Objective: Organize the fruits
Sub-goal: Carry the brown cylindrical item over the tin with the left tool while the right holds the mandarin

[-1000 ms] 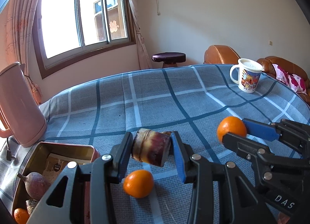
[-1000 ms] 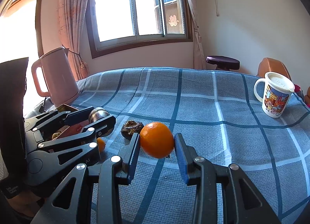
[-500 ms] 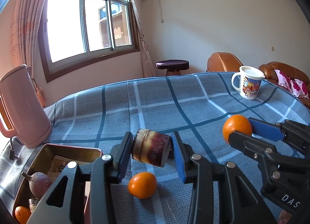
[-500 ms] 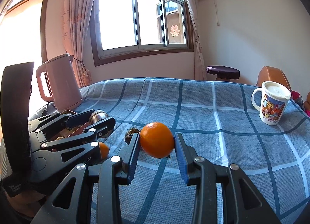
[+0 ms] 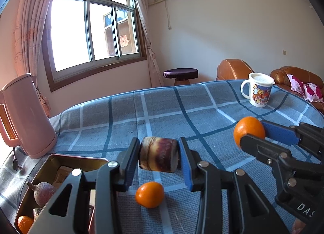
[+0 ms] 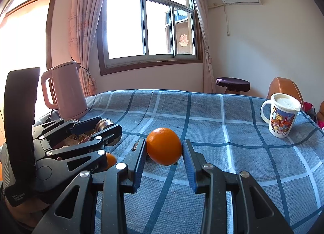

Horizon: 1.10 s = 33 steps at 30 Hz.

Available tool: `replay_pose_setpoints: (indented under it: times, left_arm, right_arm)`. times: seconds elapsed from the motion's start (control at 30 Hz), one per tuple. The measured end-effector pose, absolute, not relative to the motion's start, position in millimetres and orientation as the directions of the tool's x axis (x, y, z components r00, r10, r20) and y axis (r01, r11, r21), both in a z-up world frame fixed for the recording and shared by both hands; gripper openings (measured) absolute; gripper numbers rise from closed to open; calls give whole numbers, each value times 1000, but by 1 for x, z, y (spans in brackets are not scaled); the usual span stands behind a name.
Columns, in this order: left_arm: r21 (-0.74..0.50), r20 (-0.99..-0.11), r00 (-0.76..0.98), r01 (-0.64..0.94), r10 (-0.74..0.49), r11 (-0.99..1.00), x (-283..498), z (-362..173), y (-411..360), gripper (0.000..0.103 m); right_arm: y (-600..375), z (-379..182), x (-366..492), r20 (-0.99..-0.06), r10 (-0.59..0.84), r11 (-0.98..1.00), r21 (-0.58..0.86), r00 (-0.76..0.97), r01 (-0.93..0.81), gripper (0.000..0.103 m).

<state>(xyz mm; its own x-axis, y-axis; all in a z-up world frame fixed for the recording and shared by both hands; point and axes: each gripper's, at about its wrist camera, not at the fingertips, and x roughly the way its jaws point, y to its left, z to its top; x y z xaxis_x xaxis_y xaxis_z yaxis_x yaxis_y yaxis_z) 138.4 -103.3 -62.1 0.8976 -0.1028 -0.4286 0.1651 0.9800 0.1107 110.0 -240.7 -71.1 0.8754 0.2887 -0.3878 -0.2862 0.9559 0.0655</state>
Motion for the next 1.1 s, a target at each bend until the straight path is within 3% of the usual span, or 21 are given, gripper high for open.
replay_pose_setpoints:
  times: [0.6, 1.1]
  left_arm:
    - [91, -389, 914, 165, -117, 982, 125, -58, -98, 40]
    - [77, -389, 912, 172, -130, 982, 114, -58, -95, 40]
  right_arm:
    - [-239, -65, 93, -310, 286, 956, 31, 907, -291, 38]
    - [-238, -63, 87, -302, 284, 957, 28, 910, -289, 38]
